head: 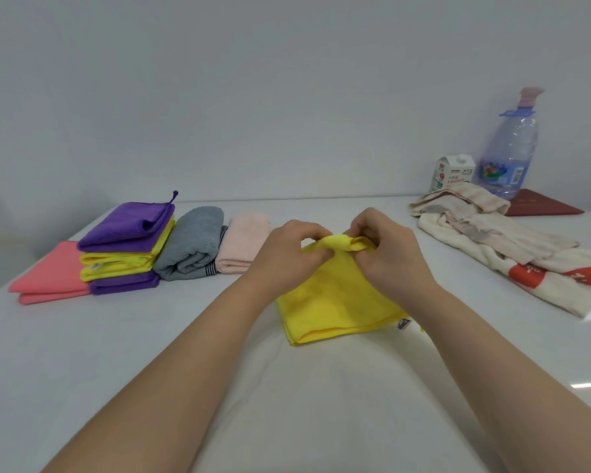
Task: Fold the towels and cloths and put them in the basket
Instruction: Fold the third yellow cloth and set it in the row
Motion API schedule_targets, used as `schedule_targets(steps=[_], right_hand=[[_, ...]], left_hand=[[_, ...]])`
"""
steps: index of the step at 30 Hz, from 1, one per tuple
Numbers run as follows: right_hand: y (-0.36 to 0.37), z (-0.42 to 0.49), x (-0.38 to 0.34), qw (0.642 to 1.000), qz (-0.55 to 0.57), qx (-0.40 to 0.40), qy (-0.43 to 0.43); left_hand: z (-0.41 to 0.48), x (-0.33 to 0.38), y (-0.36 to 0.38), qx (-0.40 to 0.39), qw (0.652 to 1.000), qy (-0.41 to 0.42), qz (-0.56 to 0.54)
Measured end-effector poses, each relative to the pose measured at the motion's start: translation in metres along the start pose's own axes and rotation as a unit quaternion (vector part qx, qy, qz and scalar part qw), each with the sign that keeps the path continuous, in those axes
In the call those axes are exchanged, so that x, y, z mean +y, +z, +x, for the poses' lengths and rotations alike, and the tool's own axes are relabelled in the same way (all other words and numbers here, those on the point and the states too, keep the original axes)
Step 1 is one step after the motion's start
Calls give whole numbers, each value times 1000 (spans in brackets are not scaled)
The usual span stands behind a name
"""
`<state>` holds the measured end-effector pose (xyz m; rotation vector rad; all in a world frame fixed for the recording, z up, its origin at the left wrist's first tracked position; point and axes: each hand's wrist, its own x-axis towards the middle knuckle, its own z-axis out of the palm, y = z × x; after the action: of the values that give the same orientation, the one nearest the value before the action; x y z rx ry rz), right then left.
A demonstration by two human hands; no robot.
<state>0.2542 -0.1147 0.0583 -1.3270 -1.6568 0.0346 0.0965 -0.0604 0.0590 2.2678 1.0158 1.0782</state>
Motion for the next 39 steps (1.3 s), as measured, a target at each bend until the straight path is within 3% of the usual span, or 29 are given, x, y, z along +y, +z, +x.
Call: schedule_targets(steps=[2,4,6,8,10,12,15,19,21,24,26,28,33,39], right_hand=[[-4,2,-2,999,-13,-31,26],[-11,6,5,987,-59,-116,98],[-20,8,19,947,-131,-235,175],[-26,6,36,920,-127,-288,232],[-31,6,48,931,-48,-250,261],[-30,8,52,935,123,-160,291],[-25,12,43,858,398,-44,321],[-26,17,31,797,504,2,332],[-27,18,32,816,462,4,348],[-19,12,45,915,232,-1,331],[-10,7,51,958,93,-26,272],[-1,4,54,969,51,-46,238],[3,4,59,966,101,-28,237],[3,7,57,979,39,86,180]], left_hand=[[1,1,0,17,1000,2,3],[2,1,0,35,999,-7,-6],[3,1,-4,49,999,-16,-2],[3,1,-9,59,998,-18,6],[4,1,-15,69,997,-29,4],[7,1,-22,83,995,-53,-18],[14,6,-34,84,980,-116,-137],[14,17,-42,1,915,-205,-348],[13,12,-40,-28,909,-234,-345],[11,-16,-28,-52,939,-278,-198],[7,-35,-17,-62,954,-276,-102],[5,-47,-8,-49,963,-259,-57],[8,-51,1,21,979,-197,-44],[9,-43,4,105,984,-142,-35]])
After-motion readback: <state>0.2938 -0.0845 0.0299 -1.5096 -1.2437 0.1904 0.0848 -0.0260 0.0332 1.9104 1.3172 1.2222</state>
